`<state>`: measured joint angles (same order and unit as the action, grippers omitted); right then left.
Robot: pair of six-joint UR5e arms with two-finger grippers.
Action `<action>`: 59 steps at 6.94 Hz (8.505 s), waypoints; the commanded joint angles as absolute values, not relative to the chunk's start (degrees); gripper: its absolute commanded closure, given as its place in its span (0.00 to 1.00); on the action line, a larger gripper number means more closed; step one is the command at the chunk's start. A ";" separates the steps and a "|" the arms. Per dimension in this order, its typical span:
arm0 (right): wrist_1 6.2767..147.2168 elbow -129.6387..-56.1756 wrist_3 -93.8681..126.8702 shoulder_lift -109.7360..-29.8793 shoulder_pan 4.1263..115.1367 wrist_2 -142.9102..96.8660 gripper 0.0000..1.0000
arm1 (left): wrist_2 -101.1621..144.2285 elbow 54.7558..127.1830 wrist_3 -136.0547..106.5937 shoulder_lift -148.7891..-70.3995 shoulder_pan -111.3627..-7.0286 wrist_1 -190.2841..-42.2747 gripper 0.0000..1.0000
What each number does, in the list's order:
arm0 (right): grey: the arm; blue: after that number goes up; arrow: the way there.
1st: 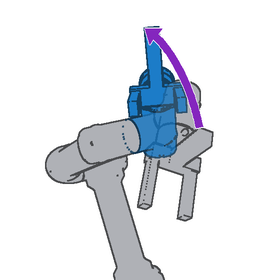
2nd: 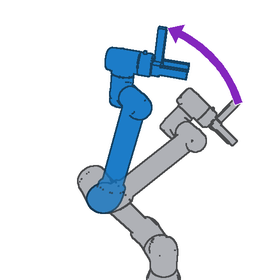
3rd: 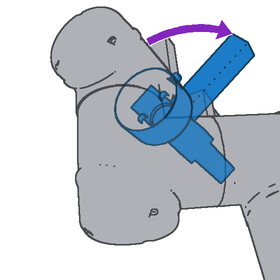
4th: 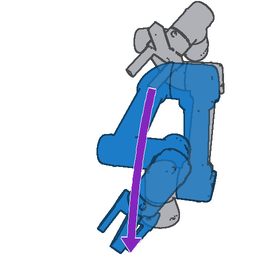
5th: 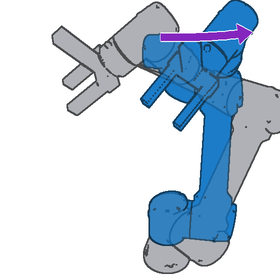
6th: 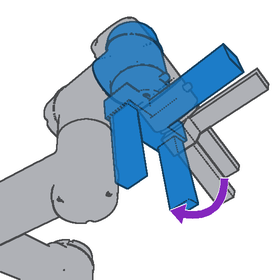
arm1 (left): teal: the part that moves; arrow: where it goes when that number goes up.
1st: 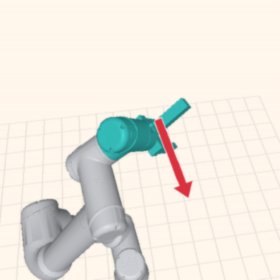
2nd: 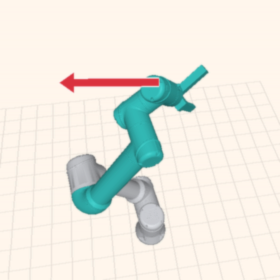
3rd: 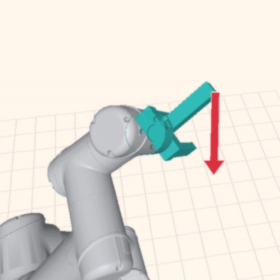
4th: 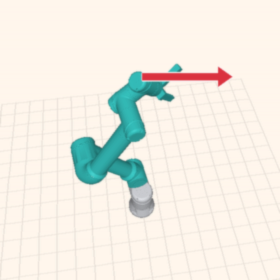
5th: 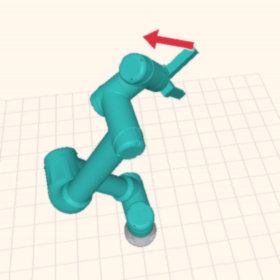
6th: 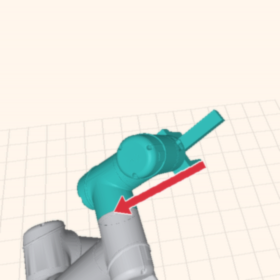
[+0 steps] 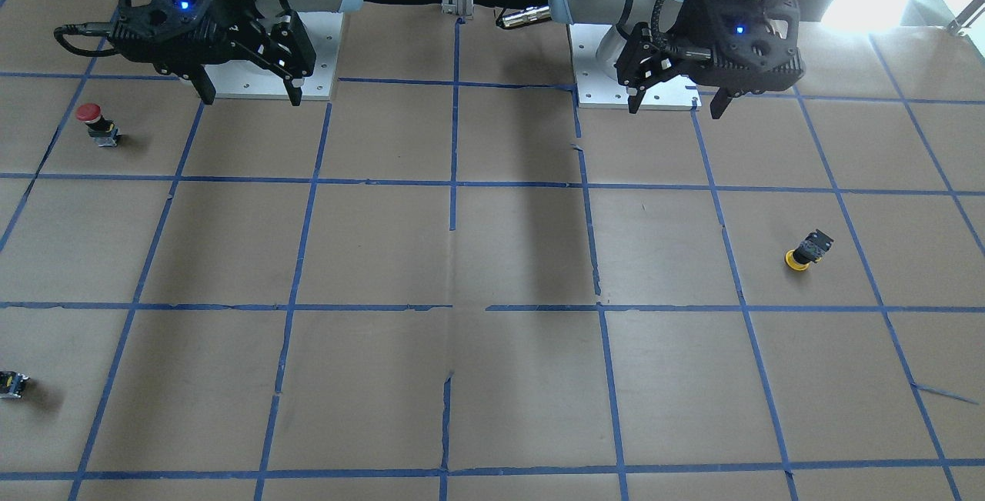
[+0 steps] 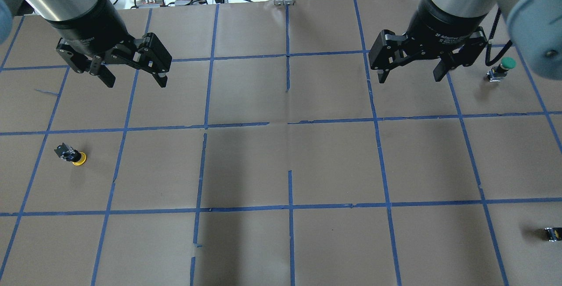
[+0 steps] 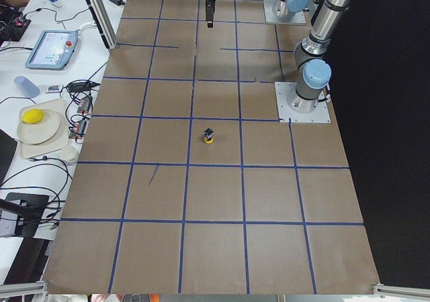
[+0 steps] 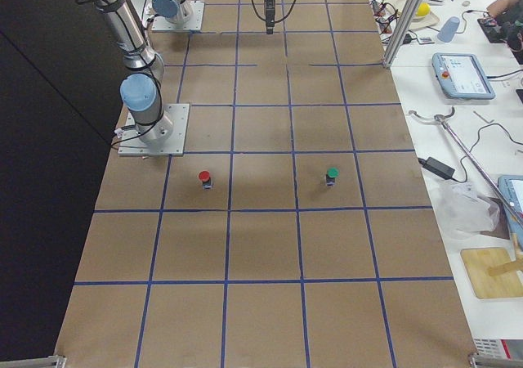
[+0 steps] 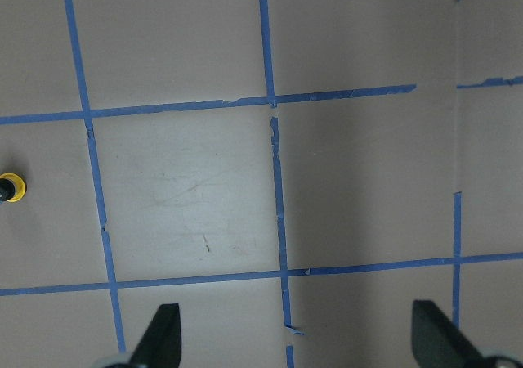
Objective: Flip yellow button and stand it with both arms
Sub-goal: 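Move the left gripper down toward the yellow-capped button lying on its side, then close the left gripper on the yellow button's black base, then lift the yellow button with the left gripper and carry it toward the right gripper, then close the right gripper on the yellow button held by the left gripper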
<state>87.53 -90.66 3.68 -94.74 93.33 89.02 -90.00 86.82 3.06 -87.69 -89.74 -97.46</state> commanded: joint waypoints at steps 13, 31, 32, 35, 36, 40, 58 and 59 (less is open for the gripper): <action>87.45 -90.62 3.43 -94.92 92.90 89.03 0.00 | -93.34 112.93 78.33 -98.51 -55.20 -60.94 0.02; 87.54 -90.18 4.22 -95.54 92.20 89.12 0.00 | -70.64 109.17 68.88 -91.77 -58.08 -83.61 0.83; 87.28 -90.09 4.04 -95.89 90.46 89.03 0.00 | -63.18 108.73 63.16 -90.54 -60.88 -91.15 0.83; 86.75 -90.09 3.61 -96.59 84.75 80.81 0.00 | -38.23 108.72 61.61 -87.81 -66.62 -114.00 0.83; 85.44 -90.09 3.43 -96.59 82.90 78.34 0.00 | -31.01 108.81 61.96 -87.19 -67.58 -121.13 0.84; 67.19 -90.97 3.51 -94.93 72.88 58.35 0.00 | -6.99 109.51 61.79 -84.30 -80.92 -131.81 0.84; 56.78 -90.62 25.14 -94.39 82.18 29.44 0.83 | 9.14 108.90 61.61 -84.73 -90.62 -132.45 0.82; 57.04 -90.53 25.14 -94.31 82.18 29.36 0.83 | 8.27 108.81 61.61 -84.90 -90.62 -132.28 0.36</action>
<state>56.77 -90.71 25.14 -94.36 82.19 29.43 9.07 108.87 61.61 -84.78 -90.60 -132.40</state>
